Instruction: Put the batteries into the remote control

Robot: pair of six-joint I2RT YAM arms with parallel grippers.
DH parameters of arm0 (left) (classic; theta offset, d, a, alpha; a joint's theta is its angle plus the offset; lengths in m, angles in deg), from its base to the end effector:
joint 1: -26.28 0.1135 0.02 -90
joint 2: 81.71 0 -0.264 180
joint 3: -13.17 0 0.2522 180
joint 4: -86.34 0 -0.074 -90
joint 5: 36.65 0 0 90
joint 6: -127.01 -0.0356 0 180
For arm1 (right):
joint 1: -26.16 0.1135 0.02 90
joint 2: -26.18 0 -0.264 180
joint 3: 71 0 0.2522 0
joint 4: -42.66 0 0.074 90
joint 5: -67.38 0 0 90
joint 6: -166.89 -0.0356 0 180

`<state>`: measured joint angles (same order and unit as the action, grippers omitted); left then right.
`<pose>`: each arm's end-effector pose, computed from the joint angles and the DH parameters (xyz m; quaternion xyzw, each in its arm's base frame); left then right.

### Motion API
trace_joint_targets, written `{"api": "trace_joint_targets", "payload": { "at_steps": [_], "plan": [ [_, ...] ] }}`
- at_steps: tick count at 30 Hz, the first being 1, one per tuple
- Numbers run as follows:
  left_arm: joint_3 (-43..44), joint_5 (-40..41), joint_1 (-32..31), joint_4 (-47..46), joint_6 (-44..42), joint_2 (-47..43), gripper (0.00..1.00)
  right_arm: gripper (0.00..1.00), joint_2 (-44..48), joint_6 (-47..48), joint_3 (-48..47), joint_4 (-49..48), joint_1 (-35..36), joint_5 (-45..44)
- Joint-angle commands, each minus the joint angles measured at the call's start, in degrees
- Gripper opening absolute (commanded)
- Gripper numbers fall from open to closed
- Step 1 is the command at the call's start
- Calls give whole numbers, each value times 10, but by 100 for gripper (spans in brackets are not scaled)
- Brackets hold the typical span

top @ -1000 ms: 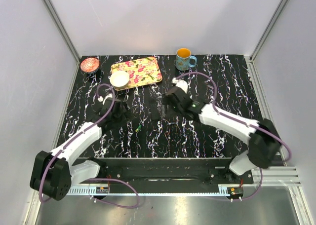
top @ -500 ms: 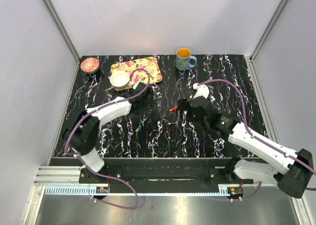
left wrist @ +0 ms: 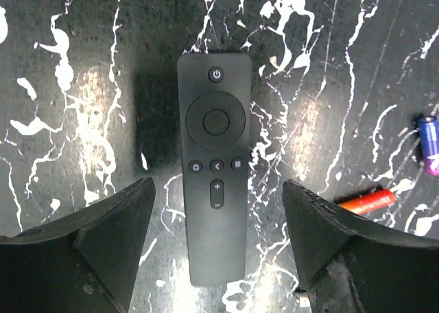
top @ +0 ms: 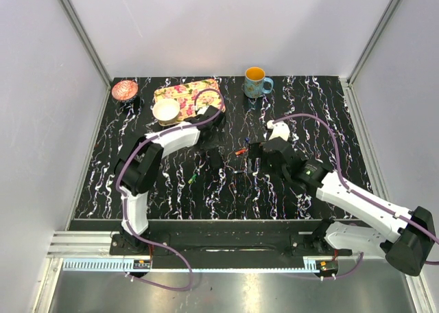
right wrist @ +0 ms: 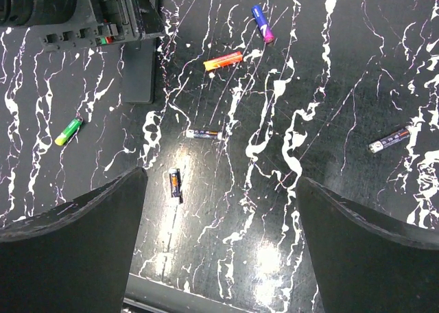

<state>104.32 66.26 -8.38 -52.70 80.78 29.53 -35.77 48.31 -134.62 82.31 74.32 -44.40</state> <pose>0.3377 -0.2238 0.1778 -0.1044 0.9568 -0.0727 0.2613 0.1648 0.1643 0.2880 -0.0684 0.8838 0.1342 0.4430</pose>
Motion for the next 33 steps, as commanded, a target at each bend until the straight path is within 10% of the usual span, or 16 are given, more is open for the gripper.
{"api": "trace_joint_targets", "payload": {
  "at_steps": [1, 9, 17, 25, 29, 33],
  "plan": [
    [45, 31, -2, 29, -11, 30, 78, 100, 20, -3, 2, -6, -2, -7],
    [69, 44, -2, 50, -9, 60, 71, 100, 33, 3, -1, -7, -2, -22],
    [66, 40, -1, 49, -18, 78, 38, 100, 39, 3, 0, 0, -2, -24],
    [65, 41, -1, 59, -36, 93, 43, 100, 46, -5, 6, 7, -2, -27],
    [48, 37, 0, 55, -42, 66, 0, 100, 47, -14, 7, 7, -2, -17],
    [-1, 27, 5, 9, -57, -38, 0, 100, 54, -17, -4, 7, -2, -4]
  ]
}}
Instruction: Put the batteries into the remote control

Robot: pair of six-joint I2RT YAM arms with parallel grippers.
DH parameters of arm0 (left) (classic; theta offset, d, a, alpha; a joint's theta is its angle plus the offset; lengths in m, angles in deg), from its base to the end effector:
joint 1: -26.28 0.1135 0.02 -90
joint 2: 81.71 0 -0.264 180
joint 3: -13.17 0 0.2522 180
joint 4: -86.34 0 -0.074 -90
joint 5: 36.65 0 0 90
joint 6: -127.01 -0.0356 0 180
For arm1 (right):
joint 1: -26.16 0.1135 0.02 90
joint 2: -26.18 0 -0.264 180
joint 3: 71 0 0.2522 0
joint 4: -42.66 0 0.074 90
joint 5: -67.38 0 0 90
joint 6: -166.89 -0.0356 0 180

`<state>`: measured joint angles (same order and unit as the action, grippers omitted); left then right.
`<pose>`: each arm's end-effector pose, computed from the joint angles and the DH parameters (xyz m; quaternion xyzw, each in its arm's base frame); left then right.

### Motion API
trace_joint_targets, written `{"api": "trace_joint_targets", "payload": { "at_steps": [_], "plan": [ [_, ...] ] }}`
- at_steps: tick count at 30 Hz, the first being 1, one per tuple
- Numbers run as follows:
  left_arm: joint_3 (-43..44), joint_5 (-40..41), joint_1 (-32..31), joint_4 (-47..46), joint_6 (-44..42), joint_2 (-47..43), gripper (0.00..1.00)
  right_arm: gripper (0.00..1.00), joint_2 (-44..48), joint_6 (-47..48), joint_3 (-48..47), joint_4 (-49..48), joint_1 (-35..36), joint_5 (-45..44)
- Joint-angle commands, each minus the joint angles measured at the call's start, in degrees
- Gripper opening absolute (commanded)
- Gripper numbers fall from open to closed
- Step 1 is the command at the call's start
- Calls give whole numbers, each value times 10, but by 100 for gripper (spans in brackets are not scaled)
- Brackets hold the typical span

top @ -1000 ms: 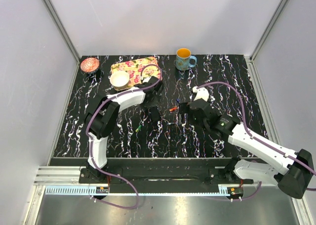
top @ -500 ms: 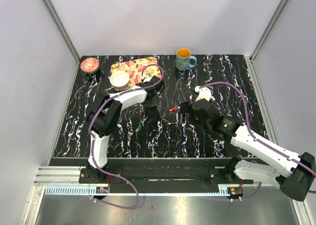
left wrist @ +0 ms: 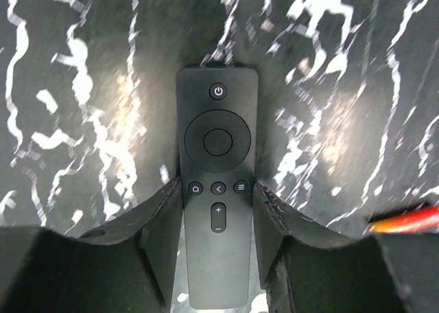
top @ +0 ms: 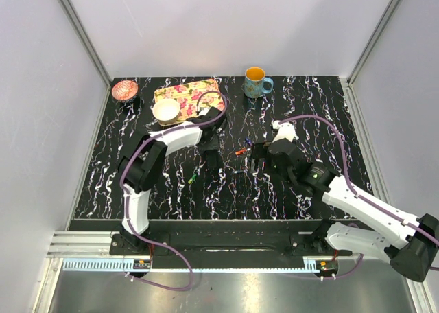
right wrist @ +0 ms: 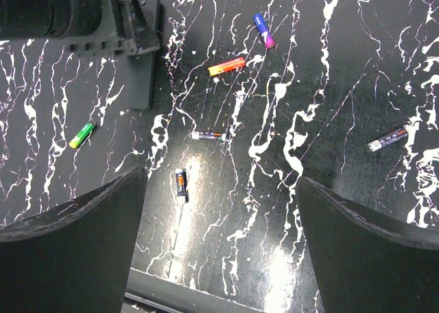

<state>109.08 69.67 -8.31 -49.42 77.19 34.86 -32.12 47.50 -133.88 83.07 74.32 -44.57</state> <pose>0.3514 -0.2302 0.1627 -0.0779 0.9636 -0.0205 0.2550 0.1563 0.1546 0.2956 -0.0570 0.8765 0.1478 0.4546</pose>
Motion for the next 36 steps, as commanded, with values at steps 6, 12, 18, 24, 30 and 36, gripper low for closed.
{"api": "trace_joint_targets", "payload": {
  "at_steps": [6, 12, 18, 24, 30, 36],
  "plan": [
    [-188, -216, 30, -233, -32, -310, 0, 99, 34, 6, -17, -59, -2, 78],
    [-377, -366, 76, -533, 63, -477, 0, 98, 30, -27, -42, -109, -3, 233],
    [-455, -437, 101, -724, 130, -559, 0, 99, 47, -87, -15, -250, -9, 358],
    [-525, -475, 134, -1002, 313, -512, 0, 100, 39, -122, 4, -346, -20, 404],
    [-538, -487, 134, -1180, 430, -435, 0, 96, 5, -135, 7, -376, -35, 423],
    [-528, -505, 133, -1181, 440, -443, 0, 95, -27, -120, -6, -386, -40, 439]
  ]
}}
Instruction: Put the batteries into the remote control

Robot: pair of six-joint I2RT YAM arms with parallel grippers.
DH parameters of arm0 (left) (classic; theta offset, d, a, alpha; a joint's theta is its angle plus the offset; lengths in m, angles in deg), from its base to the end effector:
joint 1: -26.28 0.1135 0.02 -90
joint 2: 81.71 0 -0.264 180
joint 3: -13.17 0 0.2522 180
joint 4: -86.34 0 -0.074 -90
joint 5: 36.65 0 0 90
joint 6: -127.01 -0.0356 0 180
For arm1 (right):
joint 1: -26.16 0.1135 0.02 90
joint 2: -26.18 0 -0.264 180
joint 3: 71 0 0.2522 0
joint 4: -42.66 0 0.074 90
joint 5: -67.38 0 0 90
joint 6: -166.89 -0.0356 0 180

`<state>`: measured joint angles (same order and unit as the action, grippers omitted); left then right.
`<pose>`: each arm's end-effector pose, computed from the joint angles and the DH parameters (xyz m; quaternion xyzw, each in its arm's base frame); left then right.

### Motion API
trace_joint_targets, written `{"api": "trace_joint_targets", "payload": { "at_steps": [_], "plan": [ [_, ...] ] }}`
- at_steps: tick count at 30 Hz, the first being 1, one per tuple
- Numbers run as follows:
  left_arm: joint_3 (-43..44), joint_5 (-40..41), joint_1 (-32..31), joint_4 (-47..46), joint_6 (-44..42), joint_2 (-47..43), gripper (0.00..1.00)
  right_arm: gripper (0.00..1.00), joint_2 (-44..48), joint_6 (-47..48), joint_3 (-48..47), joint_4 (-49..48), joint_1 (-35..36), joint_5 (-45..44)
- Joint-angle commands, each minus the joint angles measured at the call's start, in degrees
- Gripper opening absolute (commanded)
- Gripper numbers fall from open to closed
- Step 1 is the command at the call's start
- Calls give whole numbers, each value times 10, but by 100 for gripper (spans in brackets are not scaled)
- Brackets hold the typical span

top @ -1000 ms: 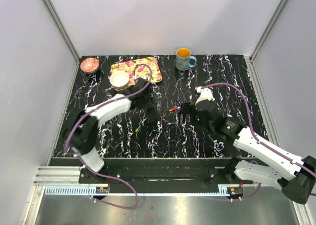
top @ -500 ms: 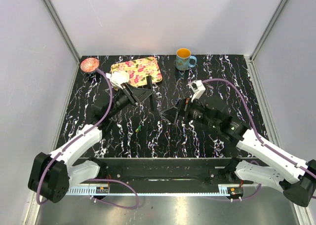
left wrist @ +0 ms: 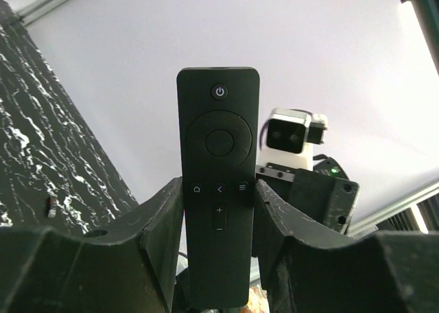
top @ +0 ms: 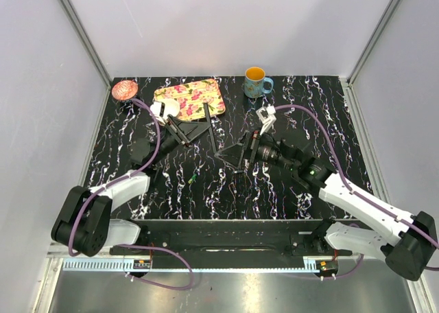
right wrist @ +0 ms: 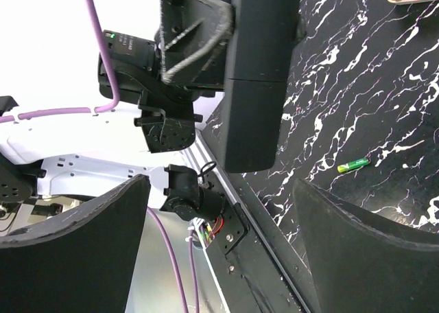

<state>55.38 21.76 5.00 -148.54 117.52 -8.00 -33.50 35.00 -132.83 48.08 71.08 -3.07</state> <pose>0.2325 -0.1106 0.2765 -0.0634 0.5718 -0.7183 0.3912 0.1659 0.1822 0.3447 -0.1355 0.7131 0.5547 0.4068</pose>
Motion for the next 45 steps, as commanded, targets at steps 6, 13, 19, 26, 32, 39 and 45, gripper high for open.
{"api": "trace_joint_targets", "payload": {
  "at_steps": [6, 13, 19, 26, 32, 39, 45],
  "plan": [
    [13, -46, 0, -191, 47, -25, 0, 93, -39, -23, -6, -88, -28, 61],
    [3, -43, -3, -185, 40, -37, 0, 88, -85, -59, -20, -149, -29, 127],
    [8, -42, -5, -166, 28, -51, 0, 75, -114, -77, -20, -174, -29, 145],
    [9, -47, -7, -142, 13, -59, 0, 71, -117, -80, -20, -196, -29, 158],
    [6, -45, -10, -140, 11, -61, 0, 53, -135, -93, -21, -230, -29, 168],
    [4, -47, -9, -136, 5, -62, 4, 10, -139, -108, -19, -251, -29, 203],
    [13, -47, -3, -73, -24, -79, 63, 0, -100, -35, -40, -104, -29, 200]
  ]
}}
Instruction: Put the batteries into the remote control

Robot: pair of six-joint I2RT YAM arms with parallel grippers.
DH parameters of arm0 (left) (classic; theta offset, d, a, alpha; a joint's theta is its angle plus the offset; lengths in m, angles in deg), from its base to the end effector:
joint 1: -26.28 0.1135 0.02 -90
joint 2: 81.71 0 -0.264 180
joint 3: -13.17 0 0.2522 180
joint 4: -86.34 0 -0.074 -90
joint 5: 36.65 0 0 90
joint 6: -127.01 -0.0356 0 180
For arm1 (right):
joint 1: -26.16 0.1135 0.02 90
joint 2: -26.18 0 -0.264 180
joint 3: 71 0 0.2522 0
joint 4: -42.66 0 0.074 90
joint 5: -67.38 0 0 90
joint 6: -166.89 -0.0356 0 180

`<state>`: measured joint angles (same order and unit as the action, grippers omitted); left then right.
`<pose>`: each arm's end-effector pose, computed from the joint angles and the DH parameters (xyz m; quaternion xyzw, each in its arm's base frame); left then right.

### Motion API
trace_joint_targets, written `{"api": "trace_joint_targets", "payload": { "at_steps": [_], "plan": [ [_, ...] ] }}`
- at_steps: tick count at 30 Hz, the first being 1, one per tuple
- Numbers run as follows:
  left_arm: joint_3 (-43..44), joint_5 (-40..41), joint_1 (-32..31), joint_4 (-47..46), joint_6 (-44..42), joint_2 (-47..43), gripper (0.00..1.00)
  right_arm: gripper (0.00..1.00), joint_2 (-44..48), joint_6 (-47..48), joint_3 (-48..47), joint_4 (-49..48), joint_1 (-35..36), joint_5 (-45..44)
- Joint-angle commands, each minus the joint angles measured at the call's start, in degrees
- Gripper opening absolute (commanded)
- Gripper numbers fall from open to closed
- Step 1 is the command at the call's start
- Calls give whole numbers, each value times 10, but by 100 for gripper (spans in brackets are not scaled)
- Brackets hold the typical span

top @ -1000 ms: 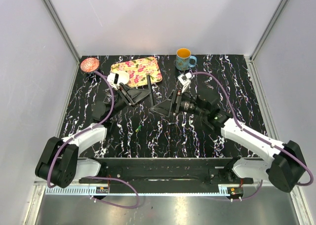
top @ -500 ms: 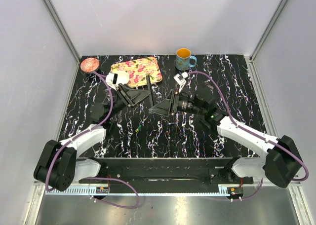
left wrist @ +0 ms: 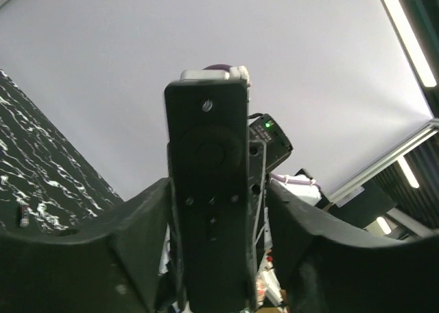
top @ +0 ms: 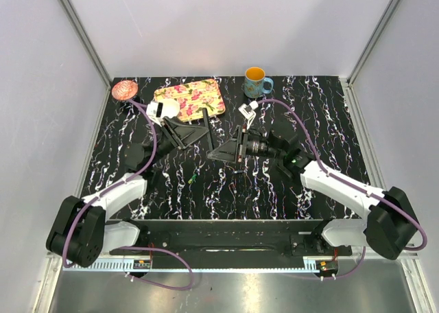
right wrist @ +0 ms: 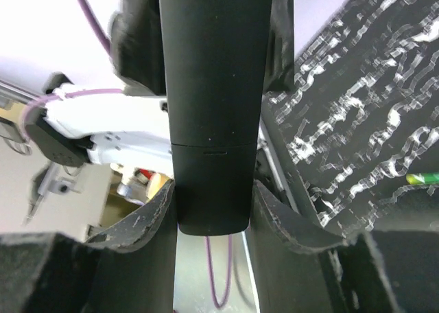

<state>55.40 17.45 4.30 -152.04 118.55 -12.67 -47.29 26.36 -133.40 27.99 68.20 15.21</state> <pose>0.2131 -0.1085 0.3001 0.0028 0.5366 -0.7453 0.3958 0.2040 0.2133 0.3246 -0.1877 0.6633 0.6518 0.3162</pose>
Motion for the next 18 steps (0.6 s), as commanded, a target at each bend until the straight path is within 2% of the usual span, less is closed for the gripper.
{"api": "trace_joint_targets", "payload": {
  "at_steps": [1, 3, 4, 5, 6, 7, 8, 9, 11, 12, 15, 18],
  "plan": [
    [13, 1, 10, 13, -47, -42, 68, 0, 58, 87, -38, 124, 0, 12],
    [17, 23, 18, 82, -103, -78, 76, 0, 75, 122, -58, 218, 0, -14],
    [21, 29, 25, 161, -123, -89, 92, 0, 90, 155, -66, 250, 0, -24],
    [32, 44, 28, 204, -144, -102, 97, 0, 97, 174, -74, 280, 0, -35],
    [41, 54, 33, 248, -185, -113, 99, 0, 104, 189, -91, 349, 0, -67],
    [67, 76, 34, 349, -238, -129, 99, 0, 111, 237, -109, 409, 0, -105],
    [105, 106, 33, 469, -271, -141, 99, 0, 113, 253, -120, 440, 1, -127],
    [126, 125, 30, 527, -327, -145, 99, 0, 112, 268, -132, 470, 6, -182],
    [181, 172, 18, 664, -370, -141, 99, 0, 101, 310, -163, 547, 15, -237],
    [192, 177, 14, 689, -386, -138, 99, 0, 98, 319, -174, 566, 26, -296],
    [200, 165, -4, 710, -383, -130, 99, 0, 87, 337, -184, 600, 41, -371],
    [198, 202, -51, 709, -390, -138, 99, 0, 76, 338, -189, 612, 59, -405]
  ]
}}
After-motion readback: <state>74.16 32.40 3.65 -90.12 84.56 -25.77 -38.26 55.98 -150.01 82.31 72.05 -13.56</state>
